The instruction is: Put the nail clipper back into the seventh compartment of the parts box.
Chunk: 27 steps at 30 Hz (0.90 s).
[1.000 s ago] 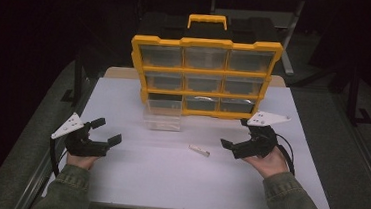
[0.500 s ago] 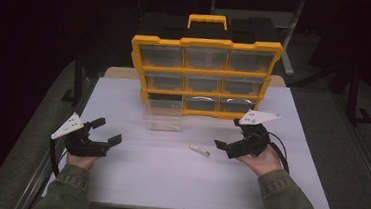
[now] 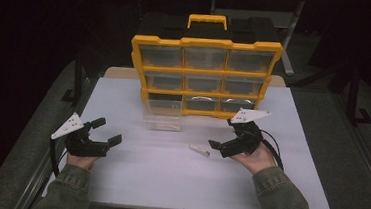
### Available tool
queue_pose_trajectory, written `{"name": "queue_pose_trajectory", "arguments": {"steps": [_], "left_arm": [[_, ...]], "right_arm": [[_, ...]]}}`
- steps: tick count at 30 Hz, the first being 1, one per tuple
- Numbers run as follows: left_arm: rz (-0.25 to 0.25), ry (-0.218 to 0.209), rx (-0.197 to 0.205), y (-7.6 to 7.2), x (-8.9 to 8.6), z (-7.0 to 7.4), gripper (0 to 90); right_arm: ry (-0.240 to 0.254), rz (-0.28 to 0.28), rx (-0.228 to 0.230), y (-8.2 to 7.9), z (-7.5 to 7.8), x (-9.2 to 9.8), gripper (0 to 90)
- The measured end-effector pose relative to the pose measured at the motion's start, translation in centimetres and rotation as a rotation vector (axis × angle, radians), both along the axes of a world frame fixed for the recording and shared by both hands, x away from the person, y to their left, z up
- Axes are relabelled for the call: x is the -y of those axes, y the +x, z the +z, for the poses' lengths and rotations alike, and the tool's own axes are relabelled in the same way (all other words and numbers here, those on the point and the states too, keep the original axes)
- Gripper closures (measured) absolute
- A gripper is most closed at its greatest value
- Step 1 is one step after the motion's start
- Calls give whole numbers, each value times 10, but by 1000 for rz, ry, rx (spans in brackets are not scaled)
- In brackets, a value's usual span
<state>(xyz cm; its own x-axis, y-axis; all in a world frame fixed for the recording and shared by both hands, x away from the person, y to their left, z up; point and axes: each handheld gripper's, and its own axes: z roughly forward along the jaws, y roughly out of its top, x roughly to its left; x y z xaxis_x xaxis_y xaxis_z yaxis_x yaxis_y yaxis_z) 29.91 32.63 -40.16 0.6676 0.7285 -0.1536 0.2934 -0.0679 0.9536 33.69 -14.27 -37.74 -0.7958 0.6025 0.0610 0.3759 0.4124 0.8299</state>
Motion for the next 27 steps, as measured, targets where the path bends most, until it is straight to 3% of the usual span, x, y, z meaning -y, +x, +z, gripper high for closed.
{"name": "queue_pose_trajectory", "arguments": {"steps": [27], "left_arm": [[-5,-6,2,0,1,0,0]], "right_arm": [[-86,62,-49,8,-8,-31,0]]}}
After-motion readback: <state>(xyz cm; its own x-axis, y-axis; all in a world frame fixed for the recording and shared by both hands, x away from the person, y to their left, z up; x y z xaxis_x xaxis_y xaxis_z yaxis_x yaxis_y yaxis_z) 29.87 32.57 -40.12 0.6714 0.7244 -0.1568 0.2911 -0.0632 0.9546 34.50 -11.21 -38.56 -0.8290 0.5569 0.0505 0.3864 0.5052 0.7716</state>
